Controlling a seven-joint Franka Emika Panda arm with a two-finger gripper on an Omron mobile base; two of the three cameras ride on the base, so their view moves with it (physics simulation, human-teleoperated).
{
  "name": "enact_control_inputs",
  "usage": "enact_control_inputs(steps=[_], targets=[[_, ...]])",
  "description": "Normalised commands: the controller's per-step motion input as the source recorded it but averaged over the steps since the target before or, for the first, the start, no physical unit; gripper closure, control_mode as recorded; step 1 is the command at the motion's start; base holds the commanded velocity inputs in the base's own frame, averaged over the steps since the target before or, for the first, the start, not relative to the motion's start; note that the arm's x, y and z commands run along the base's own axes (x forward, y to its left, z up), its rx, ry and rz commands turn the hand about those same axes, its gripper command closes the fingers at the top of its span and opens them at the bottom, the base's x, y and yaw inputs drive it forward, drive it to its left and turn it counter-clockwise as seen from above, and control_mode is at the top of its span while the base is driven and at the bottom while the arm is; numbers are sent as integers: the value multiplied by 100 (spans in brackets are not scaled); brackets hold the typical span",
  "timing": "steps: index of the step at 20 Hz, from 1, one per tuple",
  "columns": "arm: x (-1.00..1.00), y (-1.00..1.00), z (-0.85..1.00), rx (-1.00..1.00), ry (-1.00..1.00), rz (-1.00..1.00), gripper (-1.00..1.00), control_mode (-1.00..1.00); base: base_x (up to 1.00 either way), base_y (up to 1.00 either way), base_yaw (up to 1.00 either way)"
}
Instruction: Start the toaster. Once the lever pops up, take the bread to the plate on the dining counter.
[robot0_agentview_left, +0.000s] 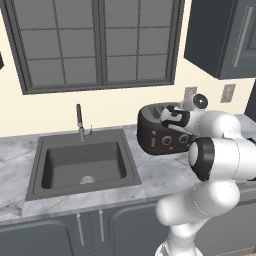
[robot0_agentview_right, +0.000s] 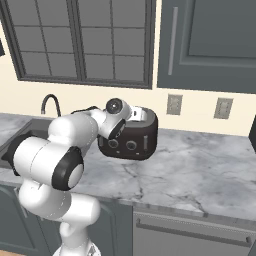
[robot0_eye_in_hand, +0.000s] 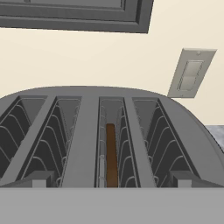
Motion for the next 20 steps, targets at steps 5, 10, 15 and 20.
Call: enact_control_inputs(steps=[5, 10, 15, 20], targets=[[0, 0, 0, 0, 0, 0, -100, -100, 0, 0, 0], [0, 0, 0, 0, 0, 0, -100, -100, 0, 0, 0], [0, 0, 0, 0, 0, 0, -100, -100, 0, 0, 0], [0, 0, 0, 0, 0, 0, -100, -100, 0, 0, 0]])
